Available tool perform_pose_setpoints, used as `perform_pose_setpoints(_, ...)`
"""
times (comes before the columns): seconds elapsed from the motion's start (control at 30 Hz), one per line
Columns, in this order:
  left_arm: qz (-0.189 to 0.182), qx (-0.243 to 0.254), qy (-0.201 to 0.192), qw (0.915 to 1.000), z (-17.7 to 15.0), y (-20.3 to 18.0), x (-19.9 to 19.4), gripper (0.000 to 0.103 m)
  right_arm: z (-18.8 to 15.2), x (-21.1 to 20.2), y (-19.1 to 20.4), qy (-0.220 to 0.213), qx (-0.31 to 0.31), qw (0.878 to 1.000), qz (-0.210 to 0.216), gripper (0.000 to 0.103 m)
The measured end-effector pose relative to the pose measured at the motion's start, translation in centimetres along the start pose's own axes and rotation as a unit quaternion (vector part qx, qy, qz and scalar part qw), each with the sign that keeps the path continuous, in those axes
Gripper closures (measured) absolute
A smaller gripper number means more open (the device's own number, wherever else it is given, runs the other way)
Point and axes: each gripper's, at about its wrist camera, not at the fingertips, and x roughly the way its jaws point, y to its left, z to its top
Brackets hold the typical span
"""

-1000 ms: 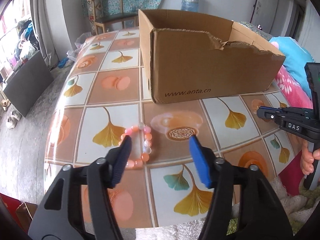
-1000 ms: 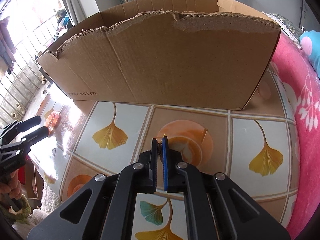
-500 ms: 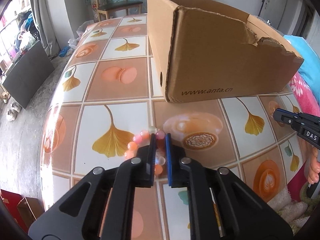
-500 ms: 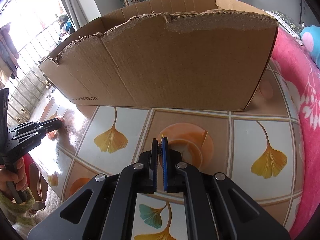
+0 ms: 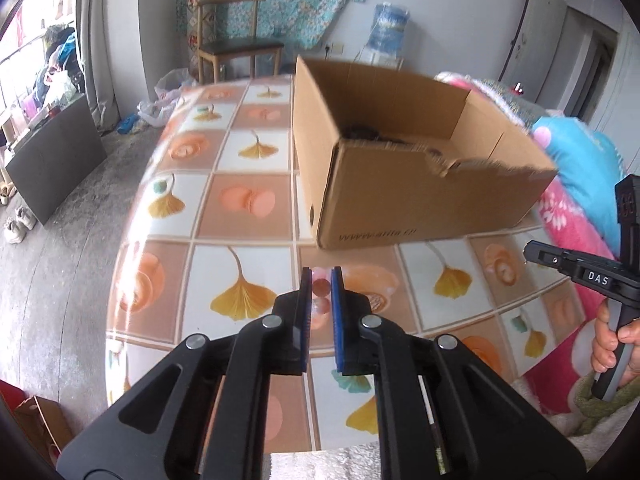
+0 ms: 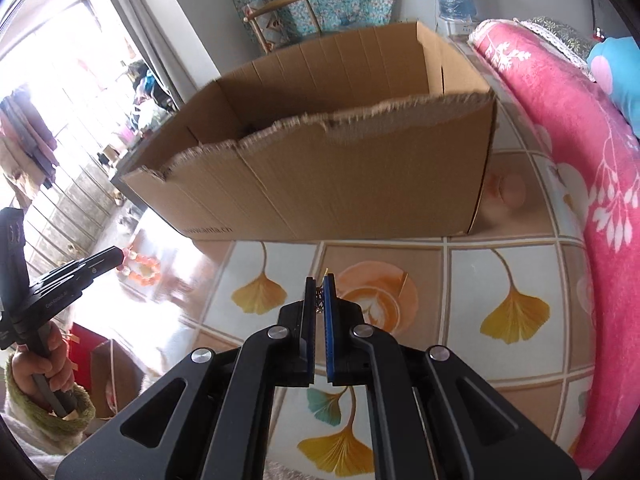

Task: Organize jewelry
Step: 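Carry the bracelet and earring over the box with both tools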

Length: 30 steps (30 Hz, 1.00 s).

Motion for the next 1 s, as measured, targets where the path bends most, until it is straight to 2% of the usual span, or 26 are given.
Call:
perform_pose_setpoints(0.23, -0.038, 0.014, -0.074, 0.9964, 2.7, -1.5, -5.7, 0.095, 1.8, -5.0, 1.7, -0.051, -0.007, 0.998, 0.026, 0.099)
perform_pose_setpoints(0.4, -0.087, 0.029, -0.122, 0.9883, 5.6, -2.9, -8.9, 0.095, 4.0, -7.9, 4.0, -0.096, -0.041, 0.994, 0.039, 0.099)
perform_pose_setpoints(0.5, -0.118, 0.039, -0.141, 0.9822, 7.9, -3.9, -9.6, 0.095, 5.8, -8.6, 4.8, -0.117, -0.053, 0.990, 0.051, 0.099)
perform_pose_setpoints(0.6, -0.135, 0.059, -0.149, 0.9778, 10.4, -5.1, -9.0, 0.095, 7.5, -8.9, 5.1, -0.134, -0.061, 0.988, 0.055, 0.099)
perform_pose_setpoints(0.73, -0.137, 0.073, -0.119, 0.9807, 12.7, -6.2, -5.5, 0.095, 9.2, -8.5, 5.1, -0.147, -0.068, 0.986, 0.049, 0.099)
perform_pose_setpoints(0.87, -0.122, 0.074, -0.041, 0.9889, 13.9, -6.4, 1.0, 0.095, 9.9, -7.3, 4.3, -0.143, -0.064, 0.986, 0.050, 0.099)
perform_pose_setpoints(1.0, -0.122, 0.063, 0.037, 0.9899, 13.9, -5.8, 6.7, 0.095, 10.5, -5.7, 3.1, -0.129, -0.052, 0.989, 0.048, 0.099)
